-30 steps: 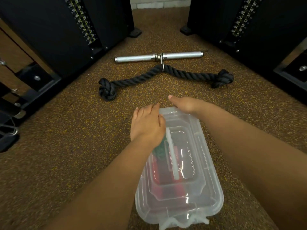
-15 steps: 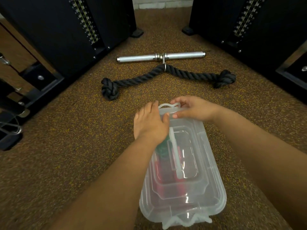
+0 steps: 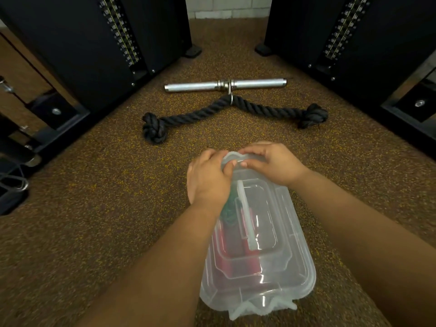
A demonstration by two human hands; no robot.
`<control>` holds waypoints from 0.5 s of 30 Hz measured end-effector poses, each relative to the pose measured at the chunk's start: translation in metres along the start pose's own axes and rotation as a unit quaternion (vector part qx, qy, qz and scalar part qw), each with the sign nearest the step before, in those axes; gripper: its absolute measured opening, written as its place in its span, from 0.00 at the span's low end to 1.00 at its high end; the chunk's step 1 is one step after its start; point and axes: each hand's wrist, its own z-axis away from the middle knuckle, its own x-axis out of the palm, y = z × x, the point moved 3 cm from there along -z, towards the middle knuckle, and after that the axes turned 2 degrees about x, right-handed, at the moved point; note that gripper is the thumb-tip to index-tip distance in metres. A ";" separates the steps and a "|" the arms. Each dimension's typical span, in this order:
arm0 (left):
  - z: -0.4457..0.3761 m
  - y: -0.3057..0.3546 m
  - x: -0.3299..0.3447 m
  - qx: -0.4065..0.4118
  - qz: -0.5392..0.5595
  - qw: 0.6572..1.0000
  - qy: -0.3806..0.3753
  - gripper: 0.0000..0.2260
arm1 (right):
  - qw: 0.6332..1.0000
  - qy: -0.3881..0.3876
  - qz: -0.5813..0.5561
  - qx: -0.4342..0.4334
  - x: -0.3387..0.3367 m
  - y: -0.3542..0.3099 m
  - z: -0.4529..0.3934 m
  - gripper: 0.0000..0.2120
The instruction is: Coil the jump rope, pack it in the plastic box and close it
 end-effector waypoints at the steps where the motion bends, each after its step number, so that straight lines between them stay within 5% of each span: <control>1: 0.002 0.001 0.002 0.021 -0.032 0.999 -0.011 0.19 | 1.000 -0.009 0.009 0.000 0.001 0.000 0.001 0.18; 9: 0.001 0.001 -0.001 0.038 -0.071 0.990 -0.115 0.21 | 0.987 -0.014 0.152 0.047 0.016 -0.011 0.007 0.21; 15: -0.009 0.001 -0.045 0.045 -0.070 0.964 -0.252 0.22 | 0.958 -0.133 0.218 0.131 0.002 -0.043 0.002 0.23</control>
